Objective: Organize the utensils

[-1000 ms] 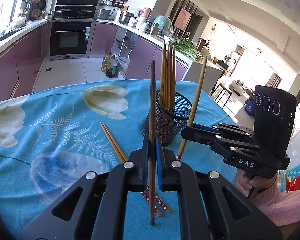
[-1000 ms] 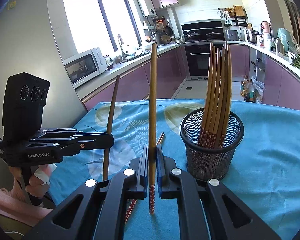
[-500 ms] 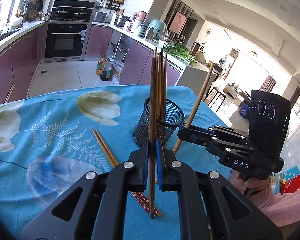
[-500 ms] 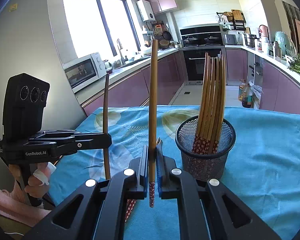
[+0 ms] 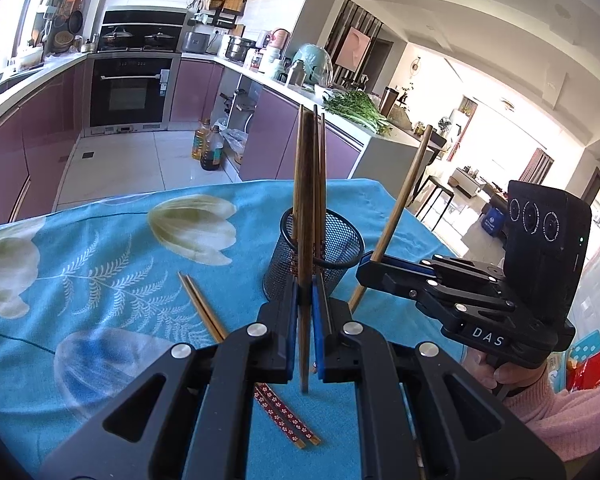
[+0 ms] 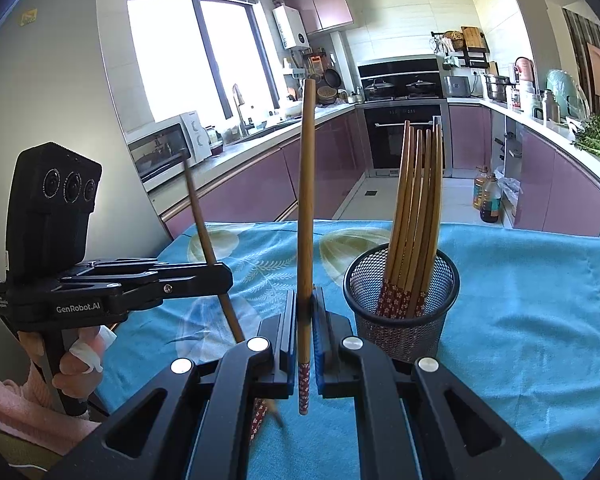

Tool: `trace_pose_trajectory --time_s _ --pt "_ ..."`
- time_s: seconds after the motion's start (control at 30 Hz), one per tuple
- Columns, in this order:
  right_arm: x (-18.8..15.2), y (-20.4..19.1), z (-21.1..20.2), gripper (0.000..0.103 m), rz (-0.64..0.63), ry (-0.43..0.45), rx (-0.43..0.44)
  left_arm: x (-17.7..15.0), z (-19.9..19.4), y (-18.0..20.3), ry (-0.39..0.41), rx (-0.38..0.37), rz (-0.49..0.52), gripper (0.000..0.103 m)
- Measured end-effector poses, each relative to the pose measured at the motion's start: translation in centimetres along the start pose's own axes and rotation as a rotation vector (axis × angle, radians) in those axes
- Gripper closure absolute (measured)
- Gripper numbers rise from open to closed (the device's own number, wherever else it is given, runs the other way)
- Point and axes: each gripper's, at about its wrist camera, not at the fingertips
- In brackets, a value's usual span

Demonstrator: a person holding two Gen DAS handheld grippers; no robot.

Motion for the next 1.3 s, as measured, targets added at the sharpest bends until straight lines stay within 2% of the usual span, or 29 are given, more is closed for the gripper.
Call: trace_pose_trajectory --time_s 1.3 --pt "1.3 -0.4 -0.7 0.097 -0.009 0.025 -0.023 1.2 -0.4 1.5 0.020 0.032 0.063 0.096"
Point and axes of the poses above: each gripper's, at about its wrist camera, not at the fingertips, and z roughly the way its jaws point, y to its right, x to its top, and after that the axes turned 4 degrees about -z, right-handed
